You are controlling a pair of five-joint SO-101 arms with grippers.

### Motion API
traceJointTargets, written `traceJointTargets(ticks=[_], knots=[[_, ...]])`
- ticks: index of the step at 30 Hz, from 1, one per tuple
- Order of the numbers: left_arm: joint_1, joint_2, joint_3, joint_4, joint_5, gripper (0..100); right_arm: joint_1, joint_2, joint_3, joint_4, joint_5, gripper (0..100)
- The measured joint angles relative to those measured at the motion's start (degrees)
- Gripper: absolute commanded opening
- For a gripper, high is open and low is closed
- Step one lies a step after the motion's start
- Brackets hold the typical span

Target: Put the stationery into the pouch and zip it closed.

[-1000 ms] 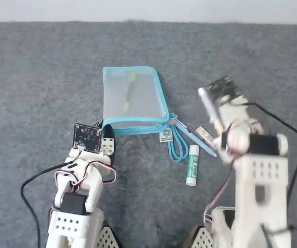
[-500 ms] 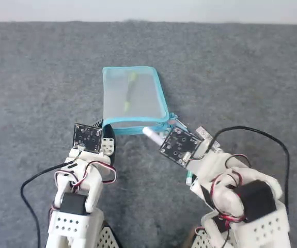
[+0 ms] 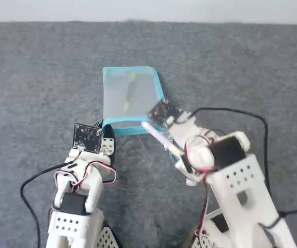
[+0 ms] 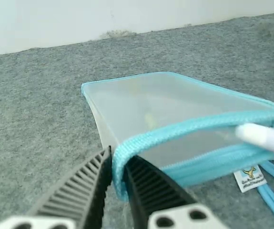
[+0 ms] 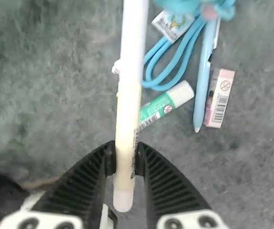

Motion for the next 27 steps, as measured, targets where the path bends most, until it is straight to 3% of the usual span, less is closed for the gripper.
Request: traceJointTargets(ticks=[14,27], knots=[[0.0,0.0,0.0,0.0,0.0,1,0.0,22.4,-15.7,-1.1,-6.7,0.7],[0.1,0.0,0.0,0.0,0.0,1,-8.0,40.7,-28.3,-6.9,-13.0,0.7]])
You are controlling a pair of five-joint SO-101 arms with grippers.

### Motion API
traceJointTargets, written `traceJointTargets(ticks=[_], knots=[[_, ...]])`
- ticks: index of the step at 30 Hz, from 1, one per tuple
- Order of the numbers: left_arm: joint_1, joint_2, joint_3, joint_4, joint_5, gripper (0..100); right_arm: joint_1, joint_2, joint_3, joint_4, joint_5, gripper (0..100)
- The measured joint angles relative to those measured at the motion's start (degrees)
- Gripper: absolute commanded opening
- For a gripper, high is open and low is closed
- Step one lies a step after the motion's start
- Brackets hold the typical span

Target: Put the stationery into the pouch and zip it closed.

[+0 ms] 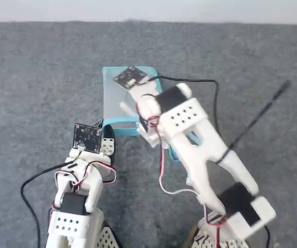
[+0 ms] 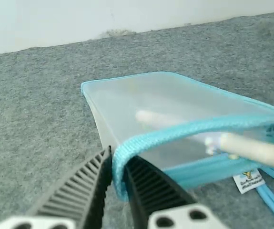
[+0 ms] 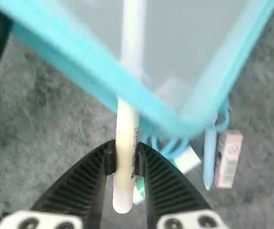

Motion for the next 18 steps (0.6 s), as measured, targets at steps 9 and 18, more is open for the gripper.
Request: traceJointTargets(ticks=[9,18], knots=[[-0.4,0.0,0.0,0.0,0.0,1,0.9,8.2,-10.4,-1.3,-11.8,0.9],[-0.4,0.0,0.0,0.0,0.2,1,1.5,15.4,-20.6,-1.3,-21.4,8.6]])
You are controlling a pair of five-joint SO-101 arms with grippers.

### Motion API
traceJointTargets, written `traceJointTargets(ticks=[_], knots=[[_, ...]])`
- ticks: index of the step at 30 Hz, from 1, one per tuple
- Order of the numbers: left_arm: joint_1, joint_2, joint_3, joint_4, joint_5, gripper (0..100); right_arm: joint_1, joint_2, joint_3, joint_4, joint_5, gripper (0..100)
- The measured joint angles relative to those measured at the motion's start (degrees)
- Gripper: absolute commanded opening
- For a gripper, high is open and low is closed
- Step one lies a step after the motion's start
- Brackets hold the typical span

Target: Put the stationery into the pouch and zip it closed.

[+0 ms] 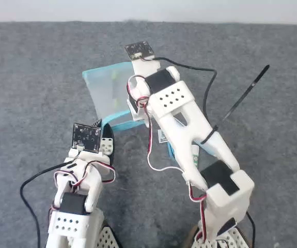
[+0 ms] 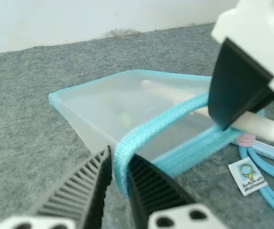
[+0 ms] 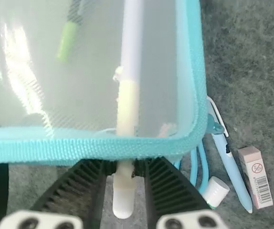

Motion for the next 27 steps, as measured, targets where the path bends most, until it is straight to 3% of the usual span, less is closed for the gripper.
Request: traceJointTargets(ticks=[4,6,13,19,27], knots=[[-0.1,0.0,0.0,0.0,0.1,1,-0.1,0.5,-2.2,0.0,0.0,25.3],[-0.1,0.0,0.0,0.0,0.1,1,-0.2,0.5,-2.4,0.0,1.0,29.0],[-0.1,0.0,0.0,0.0,-0.2,1,-0.1,0.5,-2.5,0.9,8.4,29.2],[0.0,0.0,0.0,0.0,-0.2,1,0.7,-5.2,-2.5,9.4,14.8,29.0],[0.0,0.0,0.0,0.0,-0.2,1,8.8,-22.3,5.1,13.6,24.3,13.8]])
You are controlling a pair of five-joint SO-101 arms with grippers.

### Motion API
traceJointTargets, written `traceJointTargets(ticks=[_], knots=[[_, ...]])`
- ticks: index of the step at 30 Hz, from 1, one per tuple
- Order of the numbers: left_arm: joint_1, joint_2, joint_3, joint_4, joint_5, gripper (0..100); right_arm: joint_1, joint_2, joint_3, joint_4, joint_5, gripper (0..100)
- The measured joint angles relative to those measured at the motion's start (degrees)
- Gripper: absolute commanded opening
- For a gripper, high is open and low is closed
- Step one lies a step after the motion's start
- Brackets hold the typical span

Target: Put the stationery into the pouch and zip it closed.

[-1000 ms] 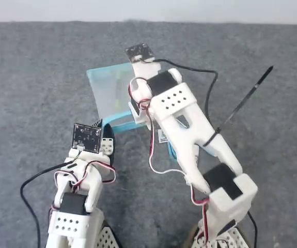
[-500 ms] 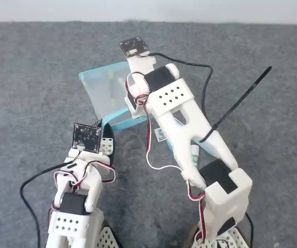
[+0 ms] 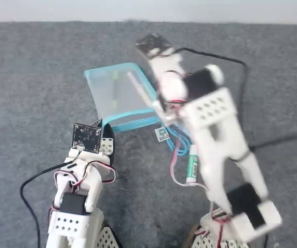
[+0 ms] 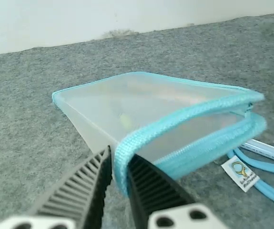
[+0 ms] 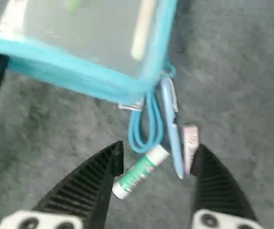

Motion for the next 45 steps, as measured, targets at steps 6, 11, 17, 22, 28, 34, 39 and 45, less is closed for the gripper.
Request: traceJointTargets(ticks=[6,11,17,22,28,34,39,45], knots=[[0.0,0.0,0.0,0.0,0.0,1,8.2,-11.4,13.5,-0.1,11.3,13.9],[0.0,0.0,0.0,0.0,0.0,1,16.0,-13.0,25.0,-3.7,22.5,17.9],[0.0,0.0,0.0,0.0,0.0,1,21.5,-13.0,38.7,-15.6,30.6,18.0],[0.0,0.0,0.0,0.0,0.0,1,21.4,-13.0,46.9,-24.9,32.5,18.0],[0.0,0.0,0.0,0.0,0.0,1,21.4,-13.0,52.7,-30.7,34.3,18.0],[0.0,0.0,0.0,0.0,0.0,1,21.3,-12.8,54.1,-33.2,34.9,18.0],[0.0,0.0,0.0,0.0,0.0,1,20.4,-6.8,53.6,-33.7,35.0,18.1],[0.0,0.0,0.0,0.0,0.0,1,21.9,0.4,48.4,-33.7,34.9,18.1]])
